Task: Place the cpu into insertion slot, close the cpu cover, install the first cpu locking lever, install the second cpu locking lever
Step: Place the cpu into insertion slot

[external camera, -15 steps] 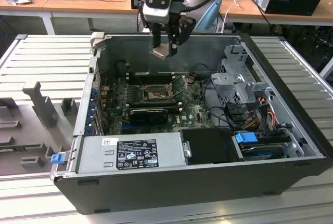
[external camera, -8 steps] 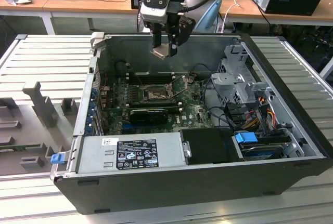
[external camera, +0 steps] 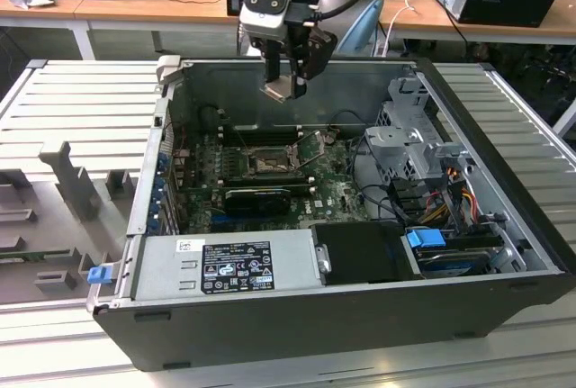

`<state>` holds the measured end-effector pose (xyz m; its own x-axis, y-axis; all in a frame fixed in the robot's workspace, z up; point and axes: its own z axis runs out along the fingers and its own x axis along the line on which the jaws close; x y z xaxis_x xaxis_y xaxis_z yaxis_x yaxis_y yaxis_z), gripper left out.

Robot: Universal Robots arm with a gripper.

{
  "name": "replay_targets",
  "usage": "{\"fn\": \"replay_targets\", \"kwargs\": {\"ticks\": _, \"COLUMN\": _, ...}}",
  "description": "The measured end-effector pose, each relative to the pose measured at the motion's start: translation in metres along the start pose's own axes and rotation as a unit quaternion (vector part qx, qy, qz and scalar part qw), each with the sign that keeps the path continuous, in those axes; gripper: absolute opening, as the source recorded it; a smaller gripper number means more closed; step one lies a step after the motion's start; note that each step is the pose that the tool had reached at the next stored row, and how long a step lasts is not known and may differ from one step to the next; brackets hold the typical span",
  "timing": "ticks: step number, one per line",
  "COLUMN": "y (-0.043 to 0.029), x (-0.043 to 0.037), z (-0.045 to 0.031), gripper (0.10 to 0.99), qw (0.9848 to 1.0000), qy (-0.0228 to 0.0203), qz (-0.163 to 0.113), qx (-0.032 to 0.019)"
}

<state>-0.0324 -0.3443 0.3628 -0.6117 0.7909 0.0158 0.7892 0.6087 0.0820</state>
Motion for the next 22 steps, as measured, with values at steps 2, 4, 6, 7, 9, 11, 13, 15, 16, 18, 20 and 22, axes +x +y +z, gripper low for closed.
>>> {"fn": "replay_targets", "kwargs": {"ticks": 2, "y": 0.0000, "x": 0.0000, "z": 0.0000, "gripper": 0.525, "qw": 1.0000, "qy": -0.0005, "qz": 0.006, "qx": -0.0001}}
{"fn": "replay_targets", "kwargs": {"ticks": 4, "y": 0.0000, "x": 0.0000, "z": 0.0000, "gripper": 0.525, "qw": 0.9999, "qy": -0.0013, "qz": 0.016, "qx": -0.0002}}
{"fn": "replay_targets", "kwargs": {"ticks": 6, "y": 0.0000, "x": 0.0000, "z": 0.0000, "gripper": 0.525, "qw": 0.9998, "qy": -0.0018, "qz": 0.022, "qx": -0.0003}}
{"fn": "replay_targets", "kwargs": {"ticks": 7, "y": 0.0000, "x": 0.0000, "z": 0.0000, "gripper": 0.525, "qw": 0.9997, "qy": -0.0020, "qz": 0.025, "qx": -0.0004}}
{"fn": "replay_targets", "kwargs": {"ticks": 9, "y": 0.0000, "x": 0.0000, "z": 0.0000, "gripper": 0.525, "qw": 0.9994, "qy": -0.0028, "qz": 0.033, "qx": -0.0005}}
{"fn": "replay_targets", "kwargs": {"ticks": 11, "y": 0.0000, "x": 0.0000, "z": 0.0000, "gripper": 0.525, "qw": 0.9992, "qy": -0.0033, "qz": 0.040, "qx": -0.0006}}
{"fn": "replay_targets", "kwargs": {"ticks": 13, "y": 0.0000, "x": 0.0000, "z": 0.0000, "gripper": 0.525, "qw": 0.9987, "qy": -0.0042, "qz": 0.051, "qx": -0.0008}}
{"fn": "replay_targets", "kwargs": {"ticks": 15, "y": 0.0000, "x": 0.0000, "z": 0.0000, "gripper": 0.525, "qw": 0.9984, "qy": -0.0046, "qz": 0.056, "qx": -0.0009}}
{"fn": "replay_targets", "kwargs": {"ticks": 16, "y": 0.0000, "x": 0.0000, "z": 0.0000, "gripper": 0.525, "qw": 0.9981, "qy": -0.0050, "qz": 0.061, "qx": -0.0009}}
{"fn": "replay_targets", "kwargs": {"ticks": 18, "y": 0.0000, "x": 0.0000, "z": 0.0000, "gripper": 0.525, "qw": 0.9978, "qy": -0.0055, "qz": 0.066, "qx": -0.0010}}
{"fn": "replay_targets", "kwargs": {"ticks": 20, "y": 0.0000, "x": 0.0000, "z": 0.0000, "gripper": 0.525, "qw": 0.9968, "qy": -0.0066, "qz": 0.080, "qx": -0.0013}}
{"fn": "replay_targets", "kwargs": {"ticks": 22, "y": 0.0000, "x": 0.0000, "z": 0.0000, "gripper": 0.525, "qw": 0.9960, "qy": -0.0073, "qz": 0.089, "qx": -0.0014}}
